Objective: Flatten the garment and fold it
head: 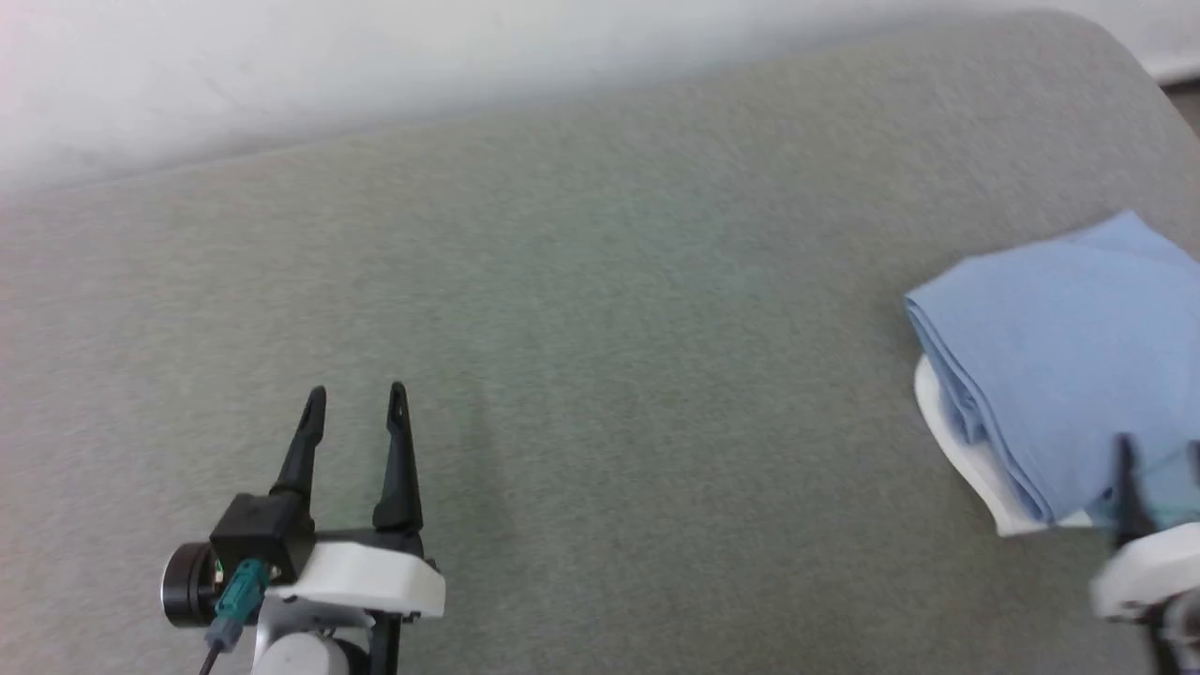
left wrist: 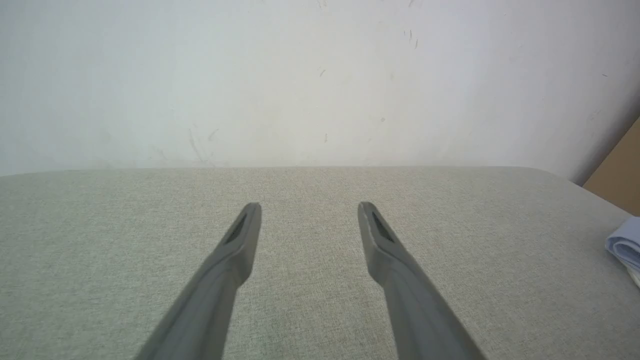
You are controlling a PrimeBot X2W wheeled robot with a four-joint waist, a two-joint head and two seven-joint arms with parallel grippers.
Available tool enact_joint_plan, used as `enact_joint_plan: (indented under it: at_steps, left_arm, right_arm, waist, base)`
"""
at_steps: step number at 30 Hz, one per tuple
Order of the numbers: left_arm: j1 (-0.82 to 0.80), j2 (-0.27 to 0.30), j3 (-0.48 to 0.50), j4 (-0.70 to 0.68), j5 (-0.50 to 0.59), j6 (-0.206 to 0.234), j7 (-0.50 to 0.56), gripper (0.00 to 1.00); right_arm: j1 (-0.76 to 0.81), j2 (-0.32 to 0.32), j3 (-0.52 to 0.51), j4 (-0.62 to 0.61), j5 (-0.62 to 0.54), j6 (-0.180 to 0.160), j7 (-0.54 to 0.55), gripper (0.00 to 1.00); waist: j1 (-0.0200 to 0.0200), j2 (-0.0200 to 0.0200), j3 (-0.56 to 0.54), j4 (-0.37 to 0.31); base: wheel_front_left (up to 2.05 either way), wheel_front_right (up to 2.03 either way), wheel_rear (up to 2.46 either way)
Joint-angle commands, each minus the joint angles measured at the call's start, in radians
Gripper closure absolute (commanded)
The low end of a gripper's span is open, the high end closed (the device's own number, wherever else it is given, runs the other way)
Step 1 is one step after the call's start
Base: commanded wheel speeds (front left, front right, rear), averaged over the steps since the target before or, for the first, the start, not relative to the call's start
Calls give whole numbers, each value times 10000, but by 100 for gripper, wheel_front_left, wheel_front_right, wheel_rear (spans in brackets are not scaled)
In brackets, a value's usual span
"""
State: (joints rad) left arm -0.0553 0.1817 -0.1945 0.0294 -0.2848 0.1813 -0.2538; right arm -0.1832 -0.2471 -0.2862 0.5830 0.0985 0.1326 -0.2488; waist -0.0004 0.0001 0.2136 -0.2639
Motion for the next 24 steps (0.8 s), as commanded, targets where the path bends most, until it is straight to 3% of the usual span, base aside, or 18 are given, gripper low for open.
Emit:
enact_joint_plan:
  at_steps: [1, 4, 9, 15, 24]
  left_arm:
    - [148, -17, 78, 44, -46, 5, -50, 0]
    - [254, 19, 128, 187, -63, -58, -61, 0]
    - [254, 64, 209, 356, -92, -151, -70, 0]
    - [379, 279, 311, 551, -76, -257, -75, 0]
    - [636, 577, 321, 901, -122, -393, -12, 0]
  right_arm:
    - [160, 460, 63, -585, 37, -19, 32, 0]
    - [454, 1182, 471, -1711, 124, -19, 372, 0]
    - [538, 1670, 1198, -2950, 302, -19, 668, 0]
    - [768, 1834, 2164, -4417, 290, -19, 836, 0]
    - [2346, 1919, 2552, -6322, 127, -19, 1319, 0]
  waist:
    - [4, -1, -663, 705]
    - [4, -1, -875, 1013]
    - [4, -1, -1103, 1475]
    - [4, -1, -1384, 2106]
    - [4, -1, -1888, 2421]
  base:
    - [0, 0, 0]
    - [0, 0, 0]
    - [0, 0, 0]
    - [0, 0, 0]
    - [0, 0, 0]
